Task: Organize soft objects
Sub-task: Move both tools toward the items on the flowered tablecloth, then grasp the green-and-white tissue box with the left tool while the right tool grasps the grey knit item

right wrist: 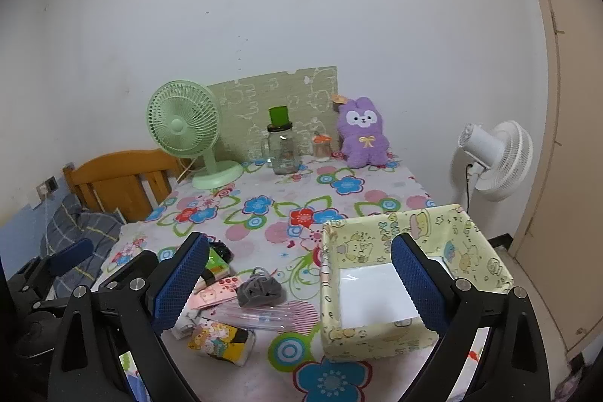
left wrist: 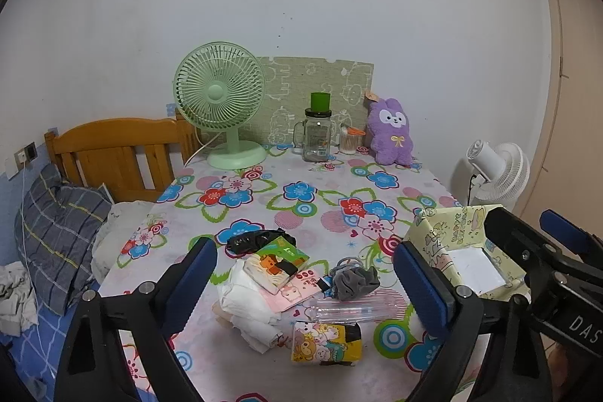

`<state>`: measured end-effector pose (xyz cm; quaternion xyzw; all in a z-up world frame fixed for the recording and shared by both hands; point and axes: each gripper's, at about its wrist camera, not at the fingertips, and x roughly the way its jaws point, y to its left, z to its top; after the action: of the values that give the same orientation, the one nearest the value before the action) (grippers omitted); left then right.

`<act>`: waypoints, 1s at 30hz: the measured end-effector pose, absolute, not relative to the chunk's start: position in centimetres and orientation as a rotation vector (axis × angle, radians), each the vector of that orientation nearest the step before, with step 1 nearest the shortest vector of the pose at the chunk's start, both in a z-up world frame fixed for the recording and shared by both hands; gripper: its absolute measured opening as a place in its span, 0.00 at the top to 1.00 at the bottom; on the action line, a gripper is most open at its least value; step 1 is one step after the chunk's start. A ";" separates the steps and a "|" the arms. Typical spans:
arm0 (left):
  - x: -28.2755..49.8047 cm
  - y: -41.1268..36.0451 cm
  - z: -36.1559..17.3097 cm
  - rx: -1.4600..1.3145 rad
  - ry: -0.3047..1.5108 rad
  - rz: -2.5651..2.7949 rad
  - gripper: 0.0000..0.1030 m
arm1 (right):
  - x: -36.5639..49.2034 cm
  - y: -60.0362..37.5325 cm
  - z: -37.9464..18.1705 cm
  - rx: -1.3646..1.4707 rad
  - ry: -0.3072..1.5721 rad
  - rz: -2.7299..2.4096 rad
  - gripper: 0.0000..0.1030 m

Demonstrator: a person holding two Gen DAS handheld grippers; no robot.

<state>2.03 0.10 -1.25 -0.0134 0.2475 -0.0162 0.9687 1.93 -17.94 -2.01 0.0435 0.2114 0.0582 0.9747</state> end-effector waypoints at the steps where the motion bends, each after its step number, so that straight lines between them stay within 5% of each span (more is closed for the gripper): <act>1: 2.1 0.1 -1.3 -0.027 0.502 -0.031 0.08 | 2.0 -17.8 -2.1 0.088 0.429 0.119 0.04; 30: 7.1 2.6 -5.7 0.005 0.632 -0.023 0.15 | 7.6 -13.6 -7.0 0.099 0.560 0.174 0.11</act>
<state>7.11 2.57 -5.71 0.0025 0.3109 -0.0114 0.9504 7.61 -13.60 -6.96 0.0488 0.2758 0.0858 0.9561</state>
